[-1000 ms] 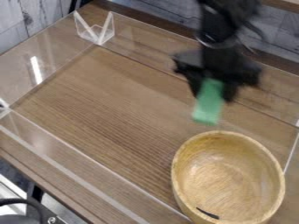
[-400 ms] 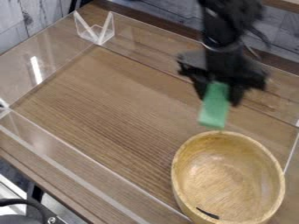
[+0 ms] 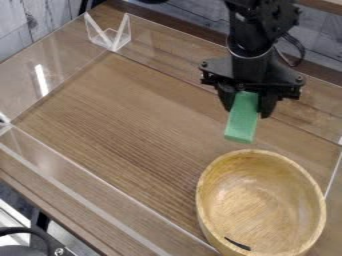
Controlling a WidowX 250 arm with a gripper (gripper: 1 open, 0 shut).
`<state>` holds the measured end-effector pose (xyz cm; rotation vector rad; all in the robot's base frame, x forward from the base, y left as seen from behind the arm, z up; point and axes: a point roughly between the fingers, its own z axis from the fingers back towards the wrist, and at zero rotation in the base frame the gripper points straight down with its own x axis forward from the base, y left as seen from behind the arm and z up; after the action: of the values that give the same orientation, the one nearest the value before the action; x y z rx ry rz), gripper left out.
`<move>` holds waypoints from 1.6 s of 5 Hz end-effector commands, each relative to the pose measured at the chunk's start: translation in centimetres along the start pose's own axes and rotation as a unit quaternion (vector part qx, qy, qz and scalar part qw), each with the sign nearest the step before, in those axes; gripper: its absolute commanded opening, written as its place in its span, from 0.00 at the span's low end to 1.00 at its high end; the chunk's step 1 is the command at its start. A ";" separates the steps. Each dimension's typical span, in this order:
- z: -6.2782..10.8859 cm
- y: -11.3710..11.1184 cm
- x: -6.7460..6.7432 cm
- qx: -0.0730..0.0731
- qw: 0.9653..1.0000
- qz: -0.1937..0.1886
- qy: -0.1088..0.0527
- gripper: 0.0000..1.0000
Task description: Move green stick from inside the wooden bowl to the table next to it
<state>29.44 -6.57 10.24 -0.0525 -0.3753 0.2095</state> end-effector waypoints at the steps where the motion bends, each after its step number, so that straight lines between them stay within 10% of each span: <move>1: 1.7 0.2 1.7 -0.008 0.999 0.016 -0.033 0.00; 4: 2.3 7.9 6.0 0.018 0.994 0.077 -0.077 0.00; 6: 0.9 0.3 4.1 -0.010 0.997 0.034 -0.072 0.00; 8: 0.7 8.9 5.8 0.019 0.994 0.063 -0.084 0.00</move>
<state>32.44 3.53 10.61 -0.0171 -0.4835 0.3623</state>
